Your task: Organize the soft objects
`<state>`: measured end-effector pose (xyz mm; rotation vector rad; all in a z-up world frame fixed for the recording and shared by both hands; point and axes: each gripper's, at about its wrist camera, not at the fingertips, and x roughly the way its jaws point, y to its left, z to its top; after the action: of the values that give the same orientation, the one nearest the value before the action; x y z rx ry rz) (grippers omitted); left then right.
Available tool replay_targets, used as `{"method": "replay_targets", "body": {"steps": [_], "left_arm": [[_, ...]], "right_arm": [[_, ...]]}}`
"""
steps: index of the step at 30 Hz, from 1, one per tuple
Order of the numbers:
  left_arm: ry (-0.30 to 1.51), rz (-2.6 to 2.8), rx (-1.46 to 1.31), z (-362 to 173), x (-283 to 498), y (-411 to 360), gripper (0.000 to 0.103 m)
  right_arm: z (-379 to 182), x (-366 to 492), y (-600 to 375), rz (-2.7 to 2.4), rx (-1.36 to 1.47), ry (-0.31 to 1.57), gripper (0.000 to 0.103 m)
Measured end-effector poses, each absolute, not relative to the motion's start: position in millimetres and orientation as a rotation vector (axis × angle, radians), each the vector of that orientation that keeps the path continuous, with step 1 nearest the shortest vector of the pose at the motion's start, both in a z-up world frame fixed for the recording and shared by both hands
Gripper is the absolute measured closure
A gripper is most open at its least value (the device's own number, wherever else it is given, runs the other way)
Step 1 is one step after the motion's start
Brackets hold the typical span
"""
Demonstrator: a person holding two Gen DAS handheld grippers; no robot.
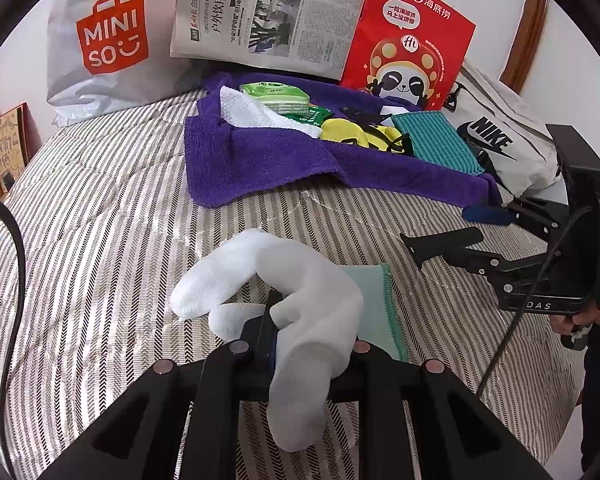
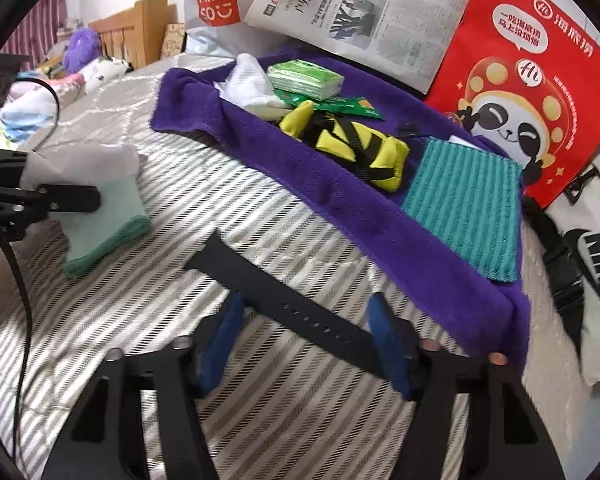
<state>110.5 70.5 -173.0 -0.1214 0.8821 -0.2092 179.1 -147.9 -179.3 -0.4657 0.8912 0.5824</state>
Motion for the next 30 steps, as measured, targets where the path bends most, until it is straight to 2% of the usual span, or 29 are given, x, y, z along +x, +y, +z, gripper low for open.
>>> {"method": "replay_targets", "body": {"steps": [4,5,6,13,14,16,19,24,26,28,29,30], "left_arm": [[0.882,-0.210,-0.124,-173,110,71,0.086],[0.882,-0.213,-0.132,-173,110,71,0.086],[0.882,-0.217,-0.139,-173,110,72,0.086],[0.881,-0.229,-0.162,-174,110,76,0.086],[0.881,-0.229,-0.162,-174,110,77,0.086],[0.881,-0.230,-0.165,-174,110,77,0.086],[0.881,-0.234,-0.174,-174,110,79,0.086],[0.881,-0.248,-0.199,-175,110,83,0.086],[0.881,-0.246,-0.197,-175,109,83,0.086],[0.881,-0.240,-0.186,-175,109,81,0.086],[0.881,-0.236,-0.177,-175,109,80,0.086],[0.881,-0.233,-0.169,-175,109,78,0.086]], "right_arm": [[-181,176,-147,0.613,-0.459,0.871,0.056],[-181,175,-147,0.635,-0.450,0.874,0.066],[-181,176,-148,0.655,-0.438,0.880,0.070],[-179,168,-148,0.662,-0.431,0.952,0.079],[-179,165,-146,0.671,-0.442,0.956,0.083],[-179,162,-143,0.665,-0.473,0.940,0.082],[-179,169,-141,0.643,-0.469,0.939,0.068],[-181,184,-137,0.599,-0.534,0.897,0.026],[-183,193,-142,0.599,-0.513,0.913,0.019],[-187,206,-154,0.632,-0.404,0.985,0.019],[-189,210,-160,0.643,-0.347,1.010,0.021],[-188,208,-162,0.643,-0.354,0.995,0.027]]}}
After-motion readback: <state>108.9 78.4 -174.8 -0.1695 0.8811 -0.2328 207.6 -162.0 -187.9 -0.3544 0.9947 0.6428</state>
